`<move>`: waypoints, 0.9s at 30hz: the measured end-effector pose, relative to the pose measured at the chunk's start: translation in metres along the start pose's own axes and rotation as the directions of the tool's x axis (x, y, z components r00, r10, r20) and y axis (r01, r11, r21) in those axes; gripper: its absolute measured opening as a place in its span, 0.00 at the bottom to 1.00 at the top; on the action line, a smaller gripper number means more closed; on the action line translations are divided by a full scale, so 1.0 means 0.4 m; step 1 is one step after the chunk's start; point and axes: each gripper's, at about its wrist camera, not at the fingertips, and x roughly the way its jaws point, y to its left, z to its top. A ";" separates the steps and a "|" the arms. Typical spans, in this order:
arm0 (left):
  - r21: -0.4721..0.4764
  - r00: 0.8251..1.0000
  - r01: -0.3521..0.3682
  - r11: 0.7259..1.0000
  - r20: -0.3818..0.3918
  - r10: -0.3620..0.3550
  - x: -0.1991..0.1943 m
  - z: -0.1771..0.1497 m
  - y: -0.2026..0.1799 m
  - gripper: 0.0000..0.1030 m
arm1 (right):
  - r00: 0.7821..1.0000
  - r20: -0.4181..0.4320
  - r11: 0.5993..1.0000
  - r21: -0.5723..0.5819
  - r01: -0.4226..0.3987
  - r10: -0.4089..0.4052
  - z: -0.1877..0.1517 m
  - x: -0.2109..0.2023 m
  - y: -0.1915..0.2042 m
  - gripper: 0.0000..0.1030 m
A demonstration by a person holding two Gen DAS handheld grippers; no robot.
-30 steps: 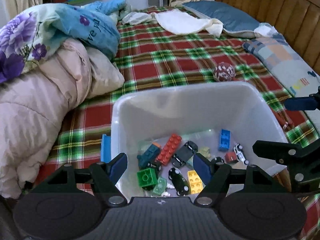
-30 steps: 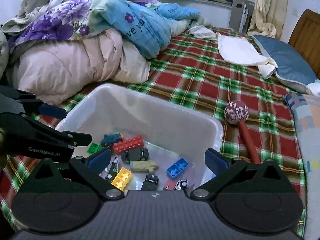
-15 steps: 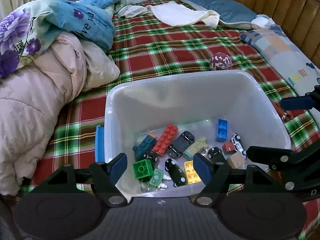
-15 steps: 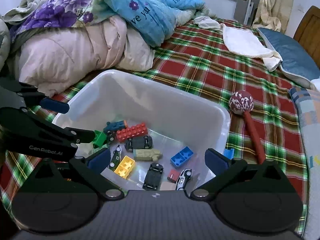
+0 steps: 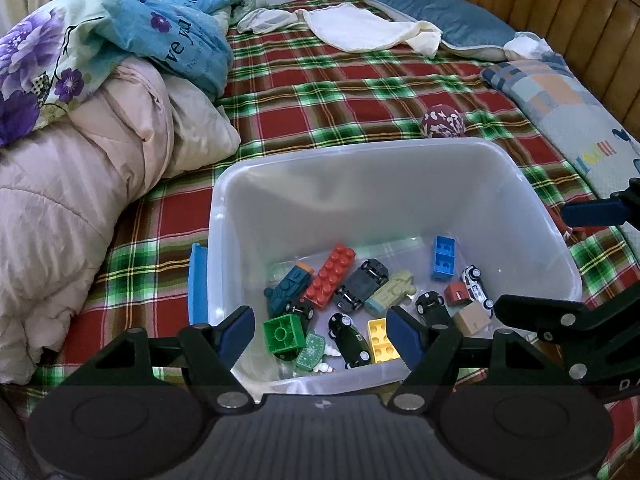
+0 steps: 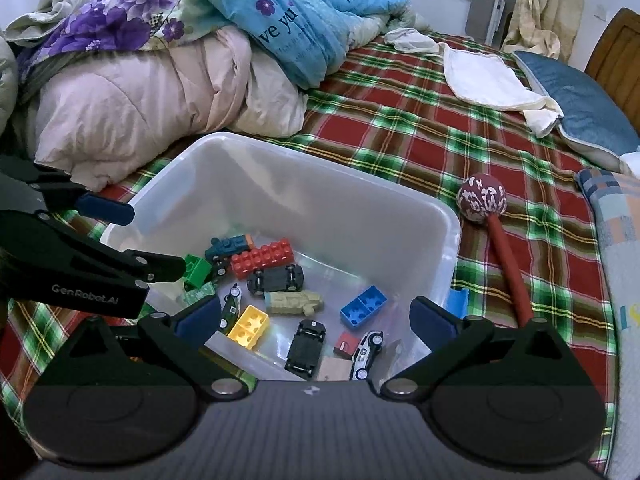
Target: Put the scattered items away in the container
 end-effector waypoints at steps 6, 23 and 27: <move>0.001 1.000 -0.008 1.000 0.030 0.008 -0.011 -0.005 0.001 0.74 | 1.000 0.014 1.000 0.003 0.003 -0.003 -0.003 -0.002 -0.002 1.00; -0.035 0.834 -0.135 0.990 0.535 0.133 -0.203 -0.056 -0.034 0.76 | 0.994 0.106 1.000 -0.006 0.001 0.000 -0.015 -0.055 0.001 1.00; -0.038 0.839 -0.080 0.996 0.537 0.088 -0.203 -0.049 -0.021 0.78 | 0.993 0.115 1.000 0.000 -0.001 0.001 -0.018 -0.055 -0.005 1.00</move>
